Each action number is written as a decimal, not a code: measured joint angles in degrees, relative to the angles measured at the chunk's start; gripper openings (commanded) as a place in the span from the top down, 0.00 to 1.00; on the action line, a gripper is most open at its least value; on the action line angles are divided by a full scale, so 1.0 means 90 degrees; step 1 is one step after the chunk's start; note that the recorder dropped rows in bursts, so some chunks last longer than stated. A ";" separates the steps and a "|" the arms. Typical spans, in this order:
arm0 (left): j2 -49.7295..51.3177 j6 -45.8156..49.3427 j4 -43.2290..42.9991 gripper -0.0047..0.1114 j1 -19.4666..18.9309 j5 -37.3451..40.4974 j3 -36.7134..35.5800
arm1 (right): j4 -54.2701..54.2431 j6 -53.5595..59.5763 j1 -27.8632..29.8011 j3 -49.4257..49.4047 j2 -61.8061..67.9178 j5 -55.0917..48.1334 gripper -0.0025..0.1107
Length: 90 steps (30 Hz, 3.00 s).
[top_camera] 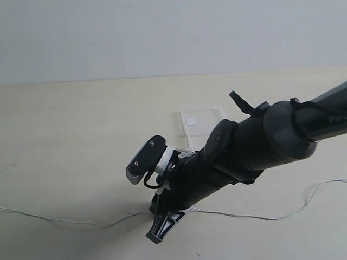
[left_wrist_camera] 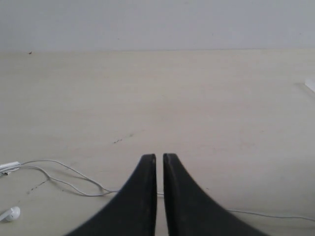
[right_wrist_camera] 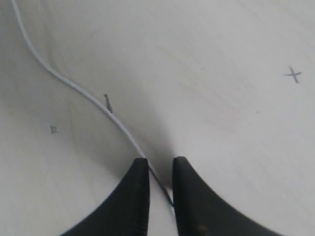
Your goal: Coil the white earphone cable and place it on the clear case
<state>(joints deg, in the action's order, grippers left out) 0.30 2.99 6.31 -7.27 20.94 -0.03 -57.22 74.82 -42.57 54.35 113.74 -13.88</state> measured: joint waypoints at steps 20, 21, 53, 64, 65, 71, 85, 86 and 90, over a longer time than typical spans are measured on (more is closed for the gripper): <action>0.0000 0.0000 0.0000 0.89 0.0000 0.0000 0.0000 | 0.0088 -0.0344 0.0000 0.0260 -0.0419 -0.0131 0.98; 0.0000 0.0000 0.0000 0.89 0.0000 0.0000 0.0000 | 0.0088 -0.0397 0.0000 0.0260 -0.0518 -0.0131 0.98; 0.0000 0.0000 0.0000 0.89 0.0000 0.0000 0.0000 | 0.0030 -0.1780 0.0000 0.0306 -0.5160 -0.0498 0.98; 0.0000 0.0000 0.0000 0.89 0.0000 0.0000 0.0000 | 0.0030 -0.2152 0.0000 0.1664 -0.5457 -0.0985 0.98; 0.0000 0.0000 0.0000 0.89 0.0000 0.0000 0.0000 | 0.0030 -0.2179 0.0000 0.1749 -0.5457 -0.1029 0.98; 0.0000 0.0000 0.0000 0.89 0.0000 0.0000 0.0000 | 0.0030 -0.2247 0.0000 0.2250 -0.5457 -0.1177 0.98; 0.0000 0.0000 0.0000 0.89 0.0000 0.0000 0.0000 | 0.0042 -0.2339 0.0000 0.3002 -0.5544 -0.1518 0.98; 0.0000 0.0000 0.0000 0.89 0.0000 0.0000 0.0000 | 0.0042 -0.2339 0.0000 0.3002 -0.5556 -0.1518 0.98; 0.0000 0.0567 -0.0162 0.89 0.0000 0.0000 0.0000 | 0.0054 -0.2352 0.0000 0.3002 -0.5581 -0.1518 0.98</action>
<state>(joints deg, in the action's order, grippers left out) 0.30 8.09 4.85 -7.27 20.94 -0.03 -56.73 53.65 -42.57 81.37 63.50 -27.54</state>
